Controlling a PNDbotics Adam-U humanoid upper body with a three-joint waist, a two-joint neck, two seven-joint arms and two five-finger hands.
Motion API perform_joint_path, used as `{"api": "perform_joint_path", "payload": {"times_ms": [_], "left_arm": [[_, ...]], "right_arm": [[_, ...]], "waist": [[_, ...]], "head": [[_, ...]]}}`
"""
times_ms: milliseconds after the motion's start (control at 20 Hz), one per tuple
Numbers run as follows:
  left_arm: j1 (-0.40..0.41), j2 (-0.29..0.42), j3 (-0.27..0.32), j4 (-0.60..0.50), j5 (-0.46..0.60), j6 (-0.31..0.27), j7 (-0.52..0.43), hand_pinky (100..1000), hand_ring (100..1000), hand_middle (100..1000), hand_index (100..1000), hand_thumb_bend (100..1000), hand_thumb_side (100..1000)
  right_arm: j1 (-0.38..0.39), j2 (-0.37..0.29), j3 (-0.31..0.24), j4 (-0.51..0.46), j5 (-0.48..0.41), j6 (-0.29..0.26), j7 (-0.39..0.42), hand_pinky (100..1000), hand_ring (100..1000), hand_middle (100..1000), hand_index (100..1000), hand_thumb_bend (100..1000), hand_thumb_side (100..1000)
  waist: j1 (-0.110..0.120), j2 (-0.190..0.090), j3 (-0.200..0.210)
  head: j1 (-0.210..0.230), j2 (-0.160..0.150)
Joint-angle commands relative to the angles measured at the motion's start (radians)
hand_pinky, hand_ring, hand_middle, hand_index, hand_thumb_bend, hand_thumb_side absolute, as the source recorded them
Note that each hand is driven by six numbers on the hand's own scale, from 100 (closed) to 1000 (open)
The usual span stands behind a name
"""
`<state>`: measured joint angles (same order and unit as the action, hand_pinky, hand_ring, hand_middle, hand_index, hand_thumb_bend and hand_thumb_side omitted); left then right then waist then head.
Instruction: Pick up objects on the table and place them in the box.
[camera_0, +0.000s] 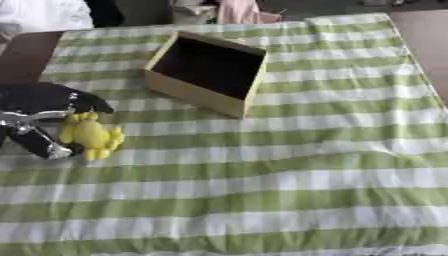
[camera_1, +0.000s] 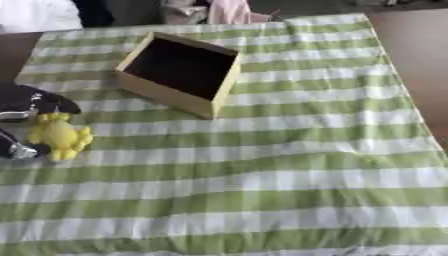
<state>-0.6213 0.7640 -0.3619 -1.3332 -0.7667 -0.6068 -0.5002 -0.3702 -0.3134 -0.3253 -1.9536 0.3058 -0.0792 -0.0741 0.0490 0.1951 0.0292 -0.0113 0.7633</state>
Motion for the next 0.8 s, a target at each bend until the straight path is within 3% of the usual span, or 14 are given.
{"api": "perform_joint_path", "payload": {"times_ms": [50, 550, 800], "left_arm": [[-0.025, 0.004, 0.002, 0.013, -0.006, -0.034, -0.039, 773, 863, 891, 990, 280, 195], [-0.031, -0.017, -0.004, 0.037, -0.021, -0.030, -0.046, 743, 834, 834, 929, 237, 201], [-0.021, 0.009, 0.000, -0.005, -0.003, -0.031, -0.044, 640, 756, 738, 839, 207, 204]], "right_arm": [[-0.013, -0.011, -0.002, -0.010, -0.009, -0.002, 0.004, 657, 728, 735, 778, 100, 697], [-0.009, -0.008, -0.005, -0.010, -0.016, -0.001, 0.006, 656, 728, 735, 779, 100, 698], [-0.009, -0.006, -0.005, -0.009, -0.018, 0.001, 0.008, 655, 728, 735, 779, 100, 699]], "waist": [[0.000, -0.011, -0.001], [0.000, -0.005, -0.004], [0.002, -0.005, -0.002]], "head": [[0.001, 0.000], [0.001, 0.001], [0.001, 0.002]]}}
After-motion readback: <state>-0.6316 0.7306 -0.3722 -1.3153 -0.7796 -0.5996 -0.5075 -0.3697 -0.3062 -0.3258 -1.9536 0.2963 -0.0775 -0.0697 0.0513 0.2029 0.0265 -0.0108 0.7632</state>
